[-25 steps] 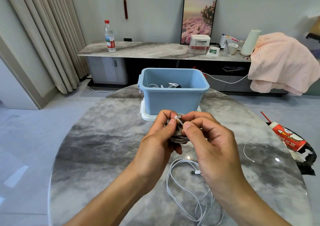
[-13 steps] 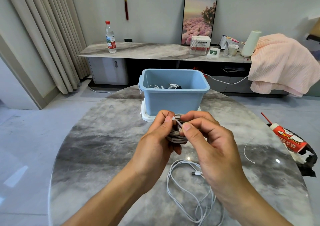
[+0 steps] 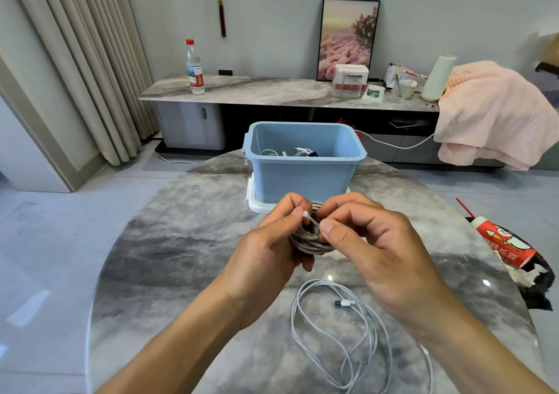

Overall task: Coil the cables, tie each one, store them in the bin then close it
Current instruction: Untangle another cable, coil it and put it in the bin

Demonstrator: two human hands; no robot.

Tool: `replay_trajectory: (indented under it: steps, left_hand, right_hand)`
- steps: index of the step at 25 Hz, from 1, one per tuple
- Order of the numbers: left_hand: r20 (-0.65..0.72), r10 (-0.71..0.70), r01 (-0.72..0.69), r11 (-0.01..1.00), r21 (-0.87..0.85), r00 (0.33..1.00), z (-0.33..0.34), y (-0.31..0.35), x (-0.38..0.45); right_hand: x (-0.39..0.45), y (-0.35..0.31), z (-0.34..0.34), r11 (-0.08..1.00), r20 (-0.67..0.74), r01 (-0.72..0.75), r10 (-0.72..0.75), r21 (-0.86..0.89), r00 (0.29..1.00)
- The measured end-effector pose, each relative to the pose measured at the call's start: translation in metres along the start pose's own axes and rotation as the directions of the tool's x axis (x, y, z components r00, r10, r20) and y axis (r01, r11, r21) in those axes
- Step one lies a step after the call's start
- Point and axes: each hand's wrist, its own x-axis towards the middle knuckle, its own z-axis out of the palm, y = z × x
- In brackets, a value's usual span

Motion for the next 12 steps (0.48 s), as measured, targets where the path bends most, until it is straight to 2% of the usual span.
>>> replay_trajectory:
  steps: [4,7,12]
  left_hand:
    - [0.059,0.005,-0.005,1.000,-0.013,0.998,-0.001,0.002,-0.001]
    - [0.089,-0.003,0.006,0.999,-0.031,0.996,0.000,0.003,-0.002]
    - [0.106,-0.012,0.017,0.999,-0.048,0.994,0.002,0.002,-0.004]
  right_hand:
    - [0.002,-0.002,-0.011,0.999,0.090,0.033,-0.032,-0.010,0.995]
    - [0.004,-0.003,-0.015,0.999,0.148,0.020,-0.027,0.049,0.989]
    - [0.004,-0.006,-0.012,0.988,0.137,0.006,-0.028,0.154,0.990]
